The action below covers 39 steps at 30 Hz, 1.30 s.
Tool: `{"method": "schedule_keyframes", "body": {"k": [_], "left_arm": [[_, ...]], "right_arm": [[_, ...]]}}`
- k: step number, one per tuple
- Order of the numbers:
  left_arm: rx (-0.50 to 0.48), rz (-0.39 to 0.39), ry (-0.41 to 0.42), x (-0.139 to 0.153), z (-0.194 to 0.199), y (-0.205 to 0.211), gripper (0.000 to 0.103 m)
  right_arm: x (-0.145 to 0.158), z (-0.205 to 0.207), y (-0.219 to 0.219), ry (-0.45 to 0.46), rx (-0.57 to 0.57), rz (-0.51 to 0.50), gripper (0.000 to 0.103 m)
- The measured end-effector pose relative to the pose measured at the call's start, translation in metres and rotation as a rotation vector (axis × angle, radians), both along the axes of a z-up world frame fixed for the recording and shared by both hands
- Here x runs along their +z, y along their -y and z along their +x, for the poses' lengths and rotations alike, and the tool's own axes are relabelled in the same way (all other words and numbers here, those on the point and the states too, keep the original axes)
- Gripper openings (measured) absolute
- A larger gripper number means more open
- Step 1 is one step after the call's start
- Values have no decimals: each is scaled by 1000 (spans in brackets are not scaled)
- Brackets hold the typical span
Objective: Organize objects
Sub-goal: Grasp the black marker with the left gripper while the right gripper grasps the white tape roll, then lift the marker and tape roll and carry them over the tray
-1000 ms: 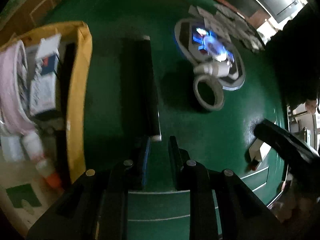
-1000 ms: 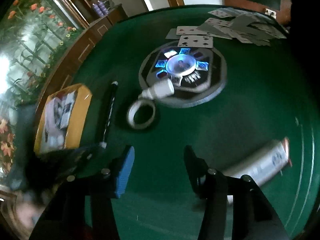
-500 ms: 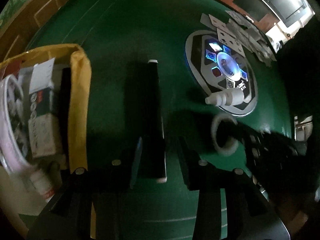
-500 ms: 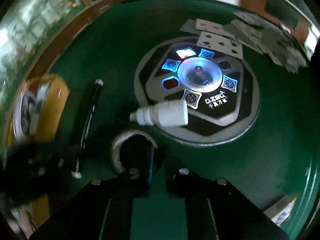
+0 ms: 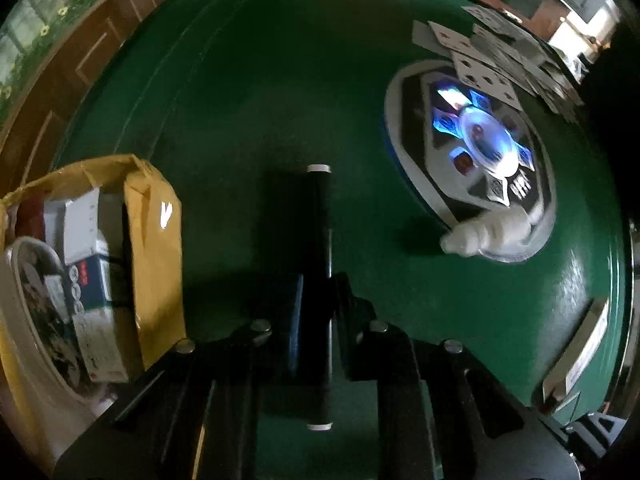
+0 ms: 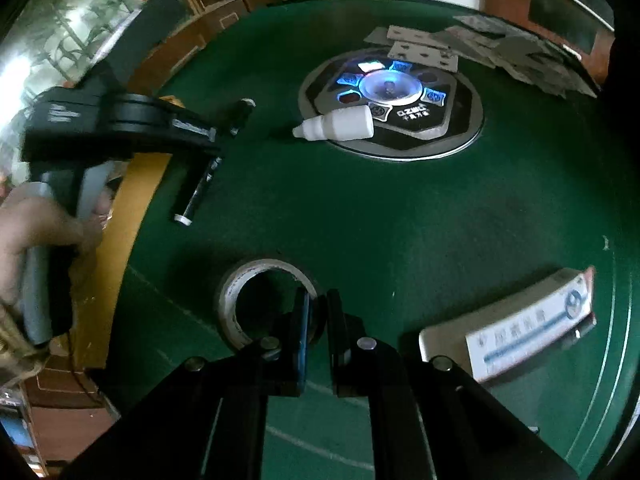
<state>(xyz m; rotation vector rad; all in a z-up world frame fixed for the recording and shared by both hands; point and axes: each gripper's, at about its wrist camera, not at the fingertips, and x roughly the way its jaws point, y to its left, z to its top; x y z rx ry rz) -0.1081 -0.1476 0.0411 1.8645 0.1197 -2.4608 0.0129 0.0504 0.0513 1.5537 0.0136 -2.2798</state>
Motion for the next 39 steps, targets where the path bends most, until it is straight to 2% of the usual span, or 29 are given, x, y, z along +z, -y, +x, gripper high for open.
{"method": "schedule_keyframes", "body": {"k": [6,13,16,24,31,39], "left_arm": [[-38,52,14,1,41,-6,14],[-117,0,9,3,106,-23,14],[-127,-3,3,3,121,-25,14],[-133,3,-12,11,124,-28,14],[-152,3,-56,30,123,-32,14],[-131,55,-99,52,130,-16,14]], "right_arm": [[19,25,-7,-41,-3,-24,6],[12,37,-6,-32,-11,-35,6],[9,39,-2,-31,-4,-33,6],[11,38,7,-43,20,-31,6],[15,36,6,-52,9,-37,6],[19,37,13,-58,11,-40,6]]}}
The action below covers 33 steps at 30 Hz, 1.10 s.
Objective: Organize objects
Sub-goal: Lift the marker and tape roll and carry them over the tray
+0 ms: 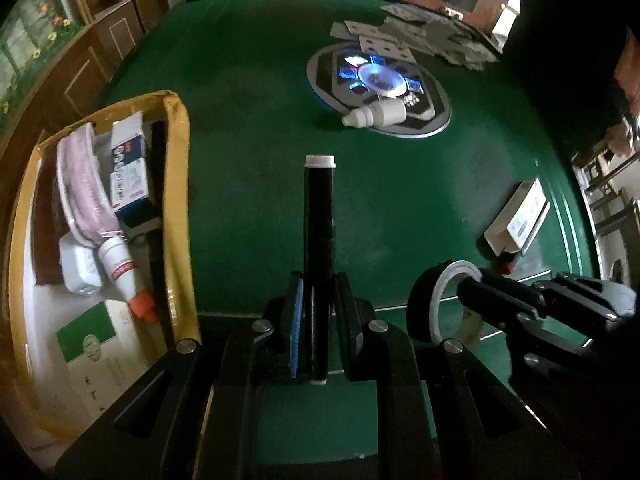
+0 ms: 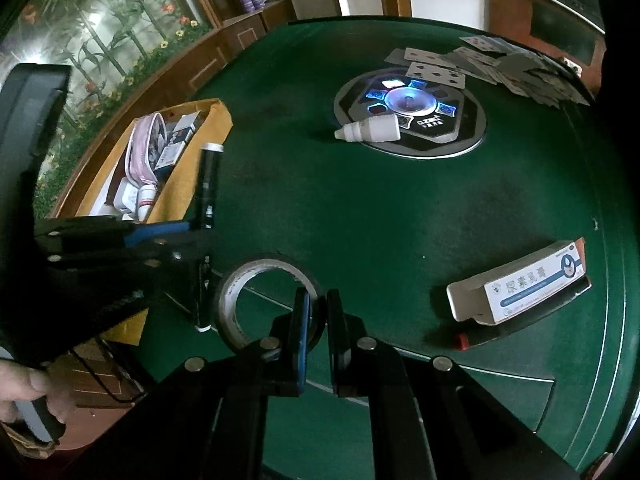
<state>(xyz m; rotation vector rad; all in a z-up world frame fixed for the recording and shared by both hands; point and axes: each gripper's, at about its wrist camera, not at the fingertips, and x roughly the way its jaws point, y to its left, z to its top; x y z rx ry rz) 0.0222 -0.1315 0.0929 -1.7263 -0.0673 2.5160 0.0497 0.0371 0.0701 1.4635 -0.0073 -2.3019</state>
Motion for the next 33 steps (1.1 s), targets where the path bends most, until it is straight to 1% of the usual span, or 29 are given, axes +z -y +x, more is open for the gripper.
{"method": "schedule_keyframes", "body": {"k": [6,15,25,33], "left_arm": [[35,48,-34,20,10,22,14],[80,83,-76,41,20,46,14],[111,103,-126,67,33,66,14],[171,107,-174,88,47,96,14]], "right_arm": [[2,0,9,3,8,-4,6],[0,-1,27,13,33,-10,6],[9,-4,42,-3,53,-40,6],[21,-3,68,-21,109,-56,6]]}}
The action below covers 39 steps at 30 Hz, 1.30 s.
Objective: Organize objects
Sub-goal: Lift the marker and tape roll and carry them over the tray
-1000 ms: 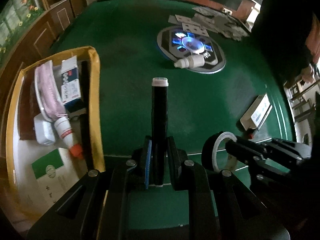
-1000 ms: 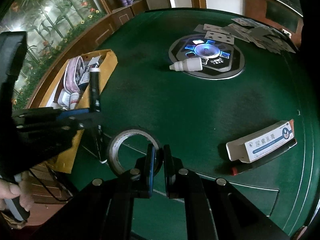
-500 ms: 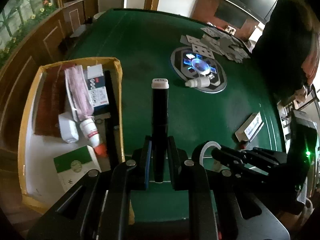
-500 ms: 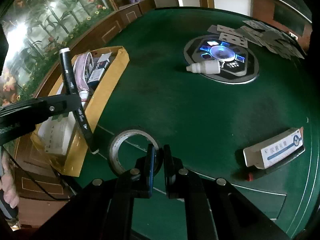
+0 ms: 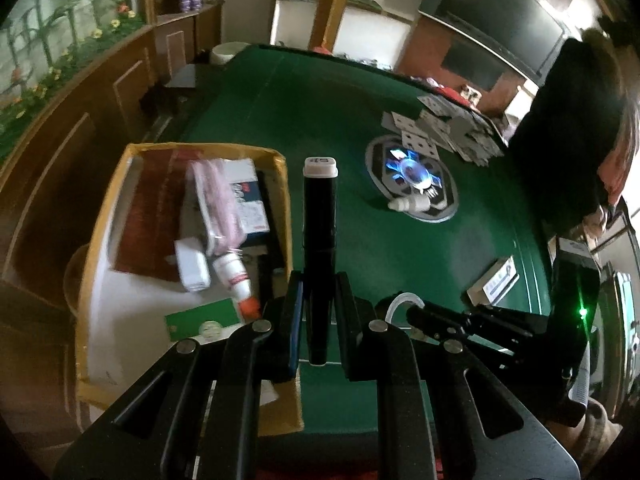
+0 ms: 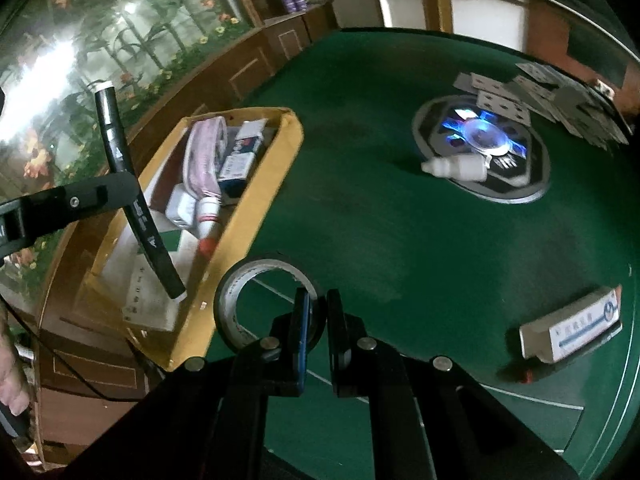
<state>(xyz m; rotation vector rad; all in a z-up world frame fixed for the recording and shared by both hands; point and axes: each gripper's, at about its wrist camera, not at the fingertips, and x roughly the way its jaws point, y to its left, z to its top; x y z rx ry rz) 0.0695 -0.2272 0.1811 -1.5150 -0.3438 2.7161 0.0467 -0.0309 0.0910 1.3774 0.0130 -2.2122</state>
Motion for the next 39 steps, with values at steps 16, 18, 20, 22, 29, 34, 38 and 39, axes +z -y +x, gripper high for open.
{"method": "schedule_keyframes", "body": {"k": [16,18,20,22,29,34,38,39], "left_arm": [[179,-14,-2,3,43,78,14],[194,-18,8,-1,45,86,14],[215,-21,26,-7,49,97,14],[230,-24,46,-14,50,106,14],[249,-45,118,-41,51,128,14],[247,-67,167,-61,42,142,14],[237,-65,185,-73,34,151,14],[233,-65,187,-75,31,152,14]], "right_arm": [[9,6,49,-21,112,-4,6],[9,7,53,-20,120,-5,6],[8,9,57,-17,130,-5,6],[7,10,60,-16,136,-4,6],[3,13,67,-4,143,5,6],[2,16,75,3,147,10,6],[3,20,85,4,157,12,6],[4,21,89,5,159,13,6]]}}
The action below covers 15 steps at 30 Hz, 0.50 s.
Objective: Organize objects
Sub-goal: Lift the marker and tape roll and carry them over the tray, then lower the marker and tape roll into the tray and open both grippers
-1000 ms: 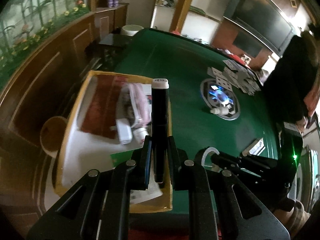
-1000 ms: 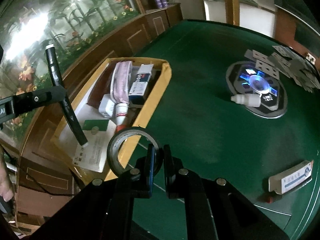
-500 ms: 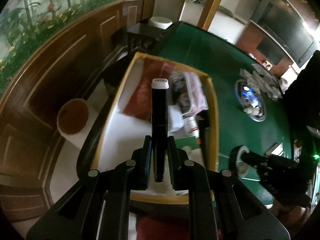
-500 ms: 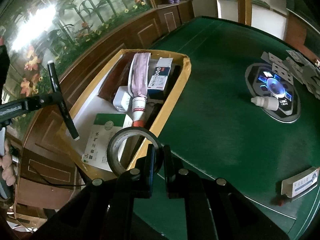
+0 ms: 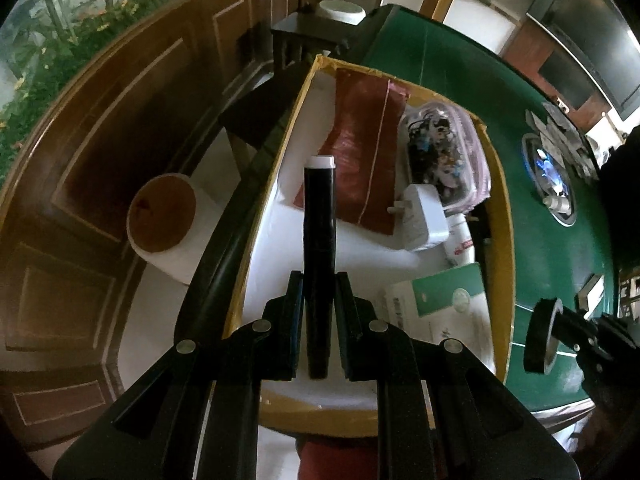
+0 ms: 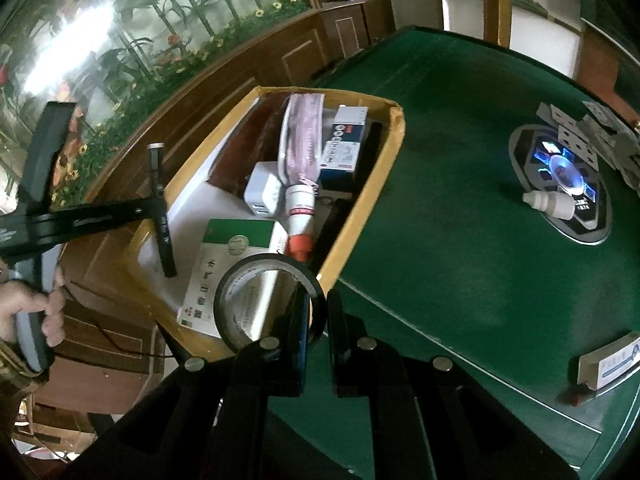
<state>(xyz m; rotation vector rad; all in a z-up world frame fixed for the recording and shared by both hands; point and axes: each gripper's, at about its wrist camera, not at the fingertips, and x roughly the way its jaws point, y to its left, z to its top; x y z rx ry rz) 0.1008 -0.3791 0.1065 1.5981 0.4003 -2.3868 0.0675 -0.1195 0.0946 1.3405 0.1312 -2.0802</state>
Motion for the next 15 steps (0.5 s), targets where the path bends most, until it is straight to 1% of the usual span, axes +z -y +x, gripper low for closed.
{"method": "schedule_keyframes", "body": {"k": [9,15], "left_arm": [[-60,8,32,-17,-24,6,14],[-93,-8,29,-15,-40,15,14]], "right_arm": [[3,7,32,15,18,-11,6],[5,9,52,21,22,-26,6]]}}
